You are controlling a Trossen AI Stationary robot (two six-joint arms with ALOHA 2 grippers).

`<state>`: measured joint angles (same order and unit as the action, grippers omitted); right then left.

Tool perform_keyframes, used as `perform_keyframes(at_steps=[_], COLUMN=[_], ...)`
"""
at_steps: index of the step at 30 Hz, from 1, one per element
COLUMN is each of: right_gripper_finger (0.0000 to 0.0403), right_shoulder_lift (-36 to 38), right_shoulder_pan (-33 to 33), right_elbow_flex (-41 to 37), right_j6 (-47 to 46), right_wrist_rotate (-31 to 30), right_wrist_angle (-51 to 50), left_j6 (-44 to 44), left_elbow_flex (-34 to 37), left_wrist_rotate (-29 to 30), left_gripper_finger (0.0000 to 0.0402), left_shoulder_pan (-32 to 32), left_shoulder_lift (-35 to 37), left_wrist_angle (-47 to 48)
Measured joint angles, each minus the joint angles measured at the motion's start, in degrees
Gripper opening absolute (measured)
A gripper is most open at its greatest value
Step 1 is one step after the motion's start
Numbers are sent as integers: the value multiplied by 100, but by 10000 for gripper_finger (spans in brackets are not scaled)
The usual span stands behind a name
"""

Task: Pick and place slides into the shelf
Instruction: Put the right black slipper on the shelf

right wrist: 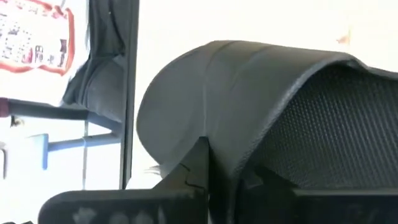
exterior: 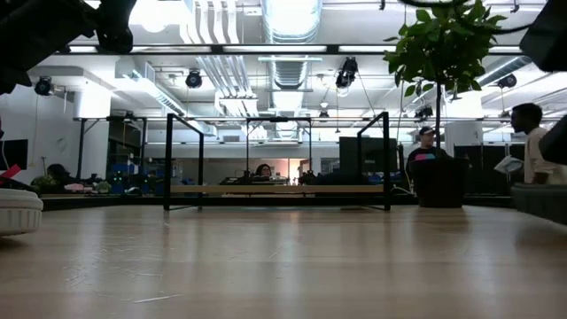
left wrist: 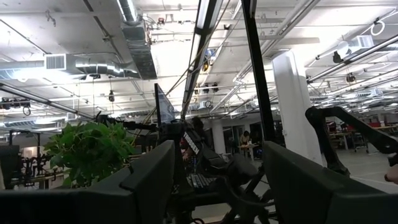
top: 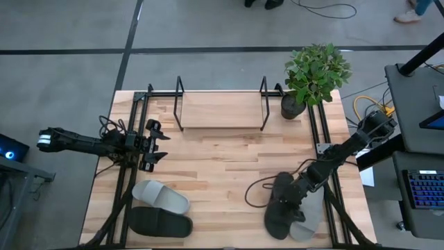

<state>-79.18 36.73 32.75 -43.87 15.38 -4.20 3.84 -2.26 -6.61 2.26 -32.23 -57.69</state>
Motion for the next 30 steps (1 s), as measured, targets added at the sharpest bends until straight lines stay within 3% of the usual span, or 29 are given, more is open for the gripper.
perform_keyframes(at_steps=[4, 16, 23, 30], right_gripper_finger=[14, 13, 12, 12], right_shoulder_lift=[-2, -4, -3, -2], right_shoulder_pan=[-31, -268, -610, -1073], right_elbow_flex=[253, 1393, 1997, 2335], right_j6=[343, 2108, 3214, 3193], right_wrist_rotate=[-52, -1025, -1736, -2758], right_wrist_angle=[-44, -93, -490, -598], left_j6=[0, 17, 729, 1231], left_elbow_flex=[0, 0, -49, -674], left_wrist_rotate=[2, 0, -103, -154], left_gripper_finger=[228, 228, 228, 228], left_shoulder_pan=[1, 2, 4, 46], left_shoulder_lift=[0, 0, 0, -414], left_wrist_angle=[-2, -27, -50, -11])
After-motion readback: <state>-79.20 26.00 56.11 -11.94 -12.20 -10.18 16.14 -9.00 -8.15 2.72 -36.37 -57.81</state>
